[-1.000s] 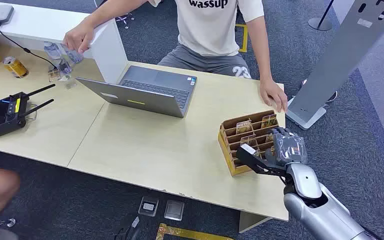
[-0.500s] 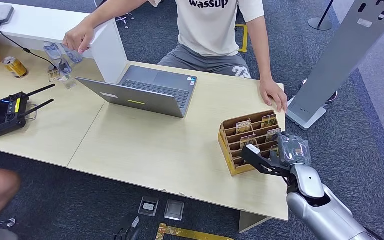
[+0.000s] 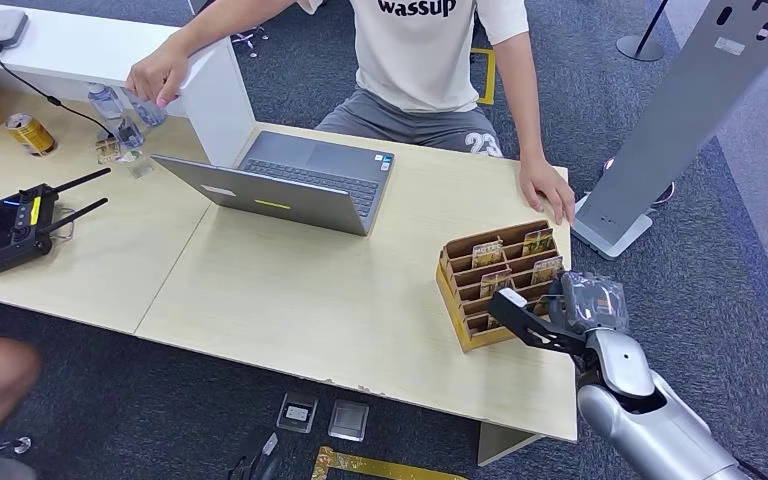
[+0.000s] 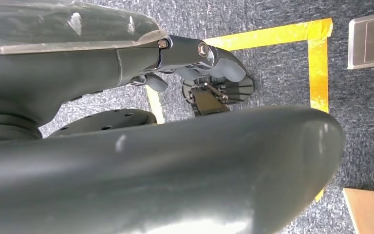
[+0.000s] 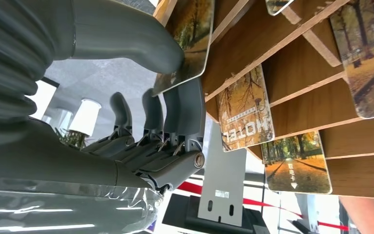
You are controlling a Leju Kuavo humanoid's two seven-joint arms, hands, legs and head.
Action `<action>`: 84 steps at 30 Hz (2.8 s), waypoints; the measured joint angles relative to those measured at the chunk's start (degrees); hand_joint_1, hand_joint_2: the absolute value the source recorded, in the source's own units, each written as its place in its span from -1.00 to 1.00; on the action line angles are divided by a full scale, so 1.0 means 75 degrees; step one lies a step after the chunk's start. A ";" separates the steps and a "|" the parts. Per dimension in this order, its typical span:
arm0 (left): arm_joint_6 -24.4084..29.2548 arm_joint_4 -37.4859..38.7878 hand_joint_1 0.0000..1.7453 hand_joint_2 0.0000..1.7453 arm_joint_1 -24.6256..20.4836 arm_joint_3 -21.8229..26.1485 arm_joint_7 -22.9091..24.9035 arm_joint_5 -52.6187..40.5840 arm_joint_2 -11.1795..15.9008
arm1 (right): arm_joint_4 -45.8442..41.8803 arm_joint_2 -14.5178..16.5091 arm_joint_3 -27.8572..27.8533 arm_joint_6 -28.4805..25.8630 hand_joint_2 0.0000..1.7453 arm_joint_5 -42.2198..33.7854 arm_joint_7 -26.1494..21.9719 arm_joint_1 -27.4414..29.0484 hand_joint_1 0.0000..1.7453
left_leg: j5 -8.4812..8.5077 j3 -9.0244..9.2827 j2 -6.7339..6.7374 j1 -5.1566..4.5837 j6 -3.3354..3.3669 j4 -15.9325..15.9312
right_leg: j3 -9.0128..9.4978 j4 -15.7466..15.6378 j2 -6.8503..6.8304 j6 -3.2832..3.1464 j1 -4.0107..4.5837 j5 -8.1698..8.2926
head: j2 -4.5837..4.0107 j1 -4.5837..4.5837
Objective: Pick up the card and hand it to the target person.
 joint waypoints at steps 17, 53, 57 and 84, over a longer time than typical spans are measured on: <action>-0.0066 0.0000 -1.00 1.00 0.0000 0.0000 -0.0050 -0.0037 0.0011 | 0.0025 0.0000 0.0009 -0.0077 1.00 -0.0033 -0.0115 -0.0022 0.76 | 0.0000 0.0003 0.0001 0.0000 0.0000 0.0000 | 0.0002 0.0000 0.0000 0.0000 0.0000 0.0001 | 0.0000 -0.0001; -0.0158 0.0000 -1.00 1.00 -0.0010 0.0028 -0.0076 -0.0112 0.0016 | -0.4604 -0.0040 -0.0976 -0.1166 1.00 -0.0895 -0.0849 -0.0506 0.76 | 0.0002 0.0004 0.0001 0.0001 0.0000 0.0000 | 0.0006 0.0009 0.0003 0.0000 0.0001 0.0001 | 0.0000 -0.0001; -0.0149 0.0000 -1.00 1.00 -0.0027 0.0025 -0.0023 -0.0155 0.0008 | -0.4015 0.0441 -0.0939 -0.1831 1.00 -0.0856 -0.1338 -0.0632 0.76 | 0.0002 0.0003 0.0001 0.0001 0.0000 0.0000 | 0.0005 0.0010 0.0003 -0.0001 0.0001 0.0001 | 0.0000 -0.0002; -0.0315 0.0000 -1.00 0.50 -0.0051 -0.0168 0.0015 -0.0238 0.0005 | 0.1187 0.2627 -0.0659 -0.3638 1.00 -0.1512 -0.2847 -0.1146 -1.00 | 0.0002 0.0001 0.0000 0.0001 -0.0001 0.0001 | -0.0001 0.0010 0.0000 -0.0001 0.0001 0.0001 | 0.0000 -0.0004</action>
